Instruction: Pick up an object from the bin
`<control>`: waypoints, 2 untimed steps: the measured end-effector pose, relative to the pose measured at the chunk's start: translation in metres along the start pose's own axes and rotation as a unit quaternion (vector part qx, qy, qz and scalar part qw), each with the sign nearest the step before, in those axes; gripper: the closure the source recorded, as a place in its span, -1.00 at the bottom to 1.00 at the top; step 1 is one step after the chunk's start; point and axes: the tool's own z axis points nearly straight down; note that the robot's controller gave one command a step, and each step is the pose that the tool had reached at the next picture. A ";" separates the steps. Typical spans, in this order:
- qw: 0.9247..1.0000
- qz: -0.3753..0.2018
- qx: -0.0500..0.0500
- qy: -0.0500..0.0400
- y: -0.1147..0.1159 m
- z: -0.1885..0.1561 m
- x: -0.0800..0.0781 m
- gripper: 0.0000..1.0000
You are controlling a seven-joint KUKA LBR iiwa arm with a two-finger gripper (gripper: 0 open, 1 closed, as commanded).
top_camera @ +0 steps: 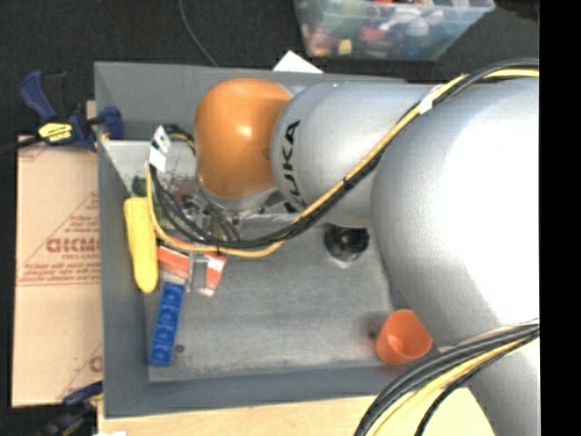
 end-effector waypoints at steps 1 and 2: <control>0.999 0.044 0.000 0.001 -0.020 0.065 0.003 -1.00; 0.999 0.041 -0.002 -0.003 -0.017 0.063 0.008 -1.00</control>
Offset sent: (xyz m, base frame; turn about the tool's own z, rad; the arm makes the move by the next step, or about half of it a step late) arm -0.0096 -0.0161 -0.0644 0.0823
